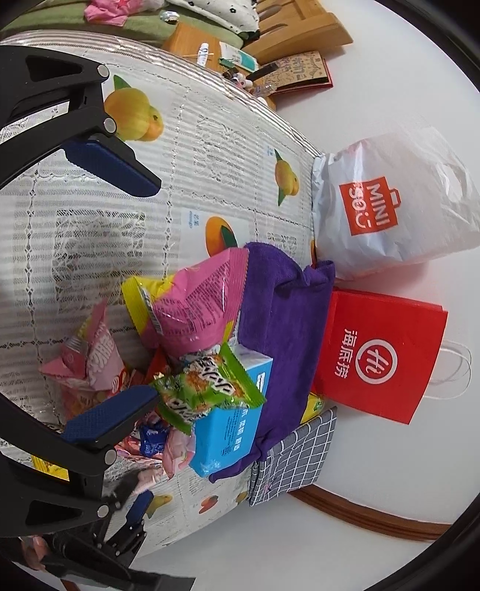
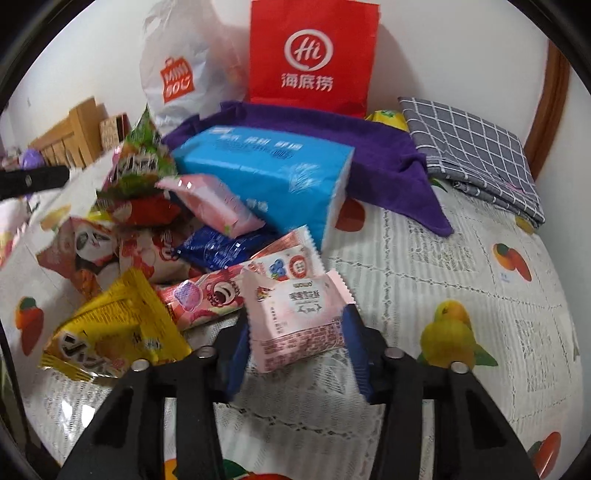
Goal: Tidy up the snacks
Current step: 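Grasp the small pink packet with the right tool while the left tool grasps the pink-and-yellow snack bag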
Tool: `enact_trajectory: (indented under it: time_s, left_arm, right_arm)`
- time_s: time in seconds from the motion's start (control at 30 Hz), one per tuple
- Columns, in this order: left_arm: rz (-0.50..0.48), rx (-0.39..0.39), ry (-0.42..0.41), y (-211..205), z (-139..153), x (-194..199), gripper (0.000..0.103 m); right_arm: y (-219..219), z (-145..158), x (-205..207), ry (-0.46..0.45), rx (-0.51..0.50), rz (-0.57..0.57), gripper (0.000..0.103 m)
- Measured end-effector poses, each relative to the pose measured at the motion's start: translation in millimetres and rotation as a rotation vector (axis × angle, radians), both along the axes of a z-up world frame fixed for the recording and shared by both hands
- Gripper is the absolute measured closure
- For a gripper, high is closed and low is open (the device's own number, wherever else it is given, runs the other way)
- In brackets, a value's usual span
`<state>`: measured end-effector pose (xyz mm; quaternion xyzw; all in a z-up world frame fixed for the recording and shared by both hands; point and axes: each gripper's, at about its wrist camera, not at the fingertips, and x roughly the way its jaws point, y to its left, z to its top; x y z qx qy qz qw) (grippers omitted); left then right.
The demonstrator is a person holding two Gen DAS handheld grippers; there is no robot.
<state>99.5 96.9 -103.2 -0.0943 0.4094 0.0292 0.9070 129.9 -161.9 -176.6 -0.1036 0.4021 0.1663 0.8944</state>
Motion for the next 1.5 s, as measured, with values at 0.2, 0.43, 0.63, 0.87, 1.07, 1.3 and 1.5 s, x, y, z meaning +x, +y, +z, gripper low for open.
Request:
enact_trajectory:
  time_s: [0.2, 0.43, 0.63, 0.87, 1.07, 1.3, 1.5]
  left_arm:
    - [0.011, -0.009, 0.012, 4.1, -5.6, 9.4, 0.001]
    - [0.013, -0.045, 0.039, 5.7, -16.9, 35.5, 0.001]
    - [-0.003, -0.049, 0.073, -0.2, -29.9, 60.4, 0.002]
    - [-0.055, -0.133, 0.095, 0.2, -41.0, 69.3, 0.063]
    - [-0.050, -0.099, 0.076, 1.9, -28.3, 56.8, 0.067]
    - [-0.029, -0.087, 0.045, 15.1, -8.1, 31.4, 0.069]
    - [-0.024, -0.088, 0.028, 20.0, 1.6, 16.8, 0.071]
  right_arm:
    - [-25.5, 11.7, -2.2, -0.003, 0.100, -0.096, 0.077]
    - [-46.9, 11.1, -6.5, 0.013, 0.152, -0.190, 0.097]
    - [-54.4, 9.2, -8.8, 0.019, 0.167, -0.212, 0.100]
    - [-56.4, 16.3, -13.9, 0.015, 0.200, -0.211, 0.101]
    - [-47.7, 31.1, -20.7, -0.016, 0.200, -0.187, 0.101]
    - [-34.5, 42.1, -27.0, -0.035, 0.195, -0.160, 0.102]
    - [-35.1, 32.0, -26.1, 0.000, 0.165, -0.168, 0.099]
